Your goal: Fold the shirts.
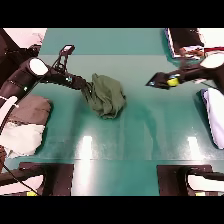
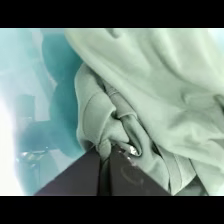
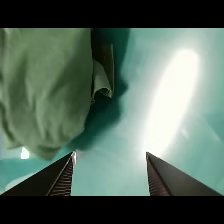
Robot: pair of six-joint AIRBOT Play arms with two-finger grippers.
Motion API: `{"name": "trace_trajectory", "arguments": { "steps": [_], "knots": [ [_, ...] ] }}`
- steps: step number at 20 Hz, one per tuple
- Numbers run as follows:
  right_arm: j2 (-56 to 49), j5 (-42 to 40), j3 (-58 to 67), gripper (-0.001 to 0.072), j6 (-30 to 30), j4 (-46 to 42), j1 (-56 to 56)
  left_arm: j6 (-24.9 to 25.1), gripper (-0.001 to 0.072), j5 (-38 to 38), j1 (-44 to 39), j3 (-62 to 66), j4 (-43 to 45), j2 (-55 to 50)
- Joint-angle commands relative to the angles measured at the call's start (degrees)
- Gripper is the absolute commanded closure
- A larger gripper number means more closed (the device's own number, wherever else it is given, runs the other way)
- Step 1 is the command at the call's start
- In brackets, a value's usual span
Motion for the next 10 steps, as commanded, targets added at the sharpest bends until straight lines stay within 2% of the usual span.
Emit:
{"name": "trace_trajectory", "arguments": {
  "steps": [1, 7, 10],
  "knots": [
    [-12.0, -4.1, 7.1, 0.0197, -2.8, 7.9, 6.4, -0.1, 0.067, -2.3, 0.0, 1.3, 1.5, 0.5],
    [-28.8, -4.0, 23.8, 0.0197, -2.4, 15.5, 10.0, -0.1, 0.067, -2.9, 0.0, 1.3, 1.5, 0.5],
    [-34.6, -1.8, 29.6, 0.0198, 1.0, 15.3, 11.1, -0.1, 0.067, -3.0, 0.0, 1.3, 1.5, 0.5]
  ]
}}
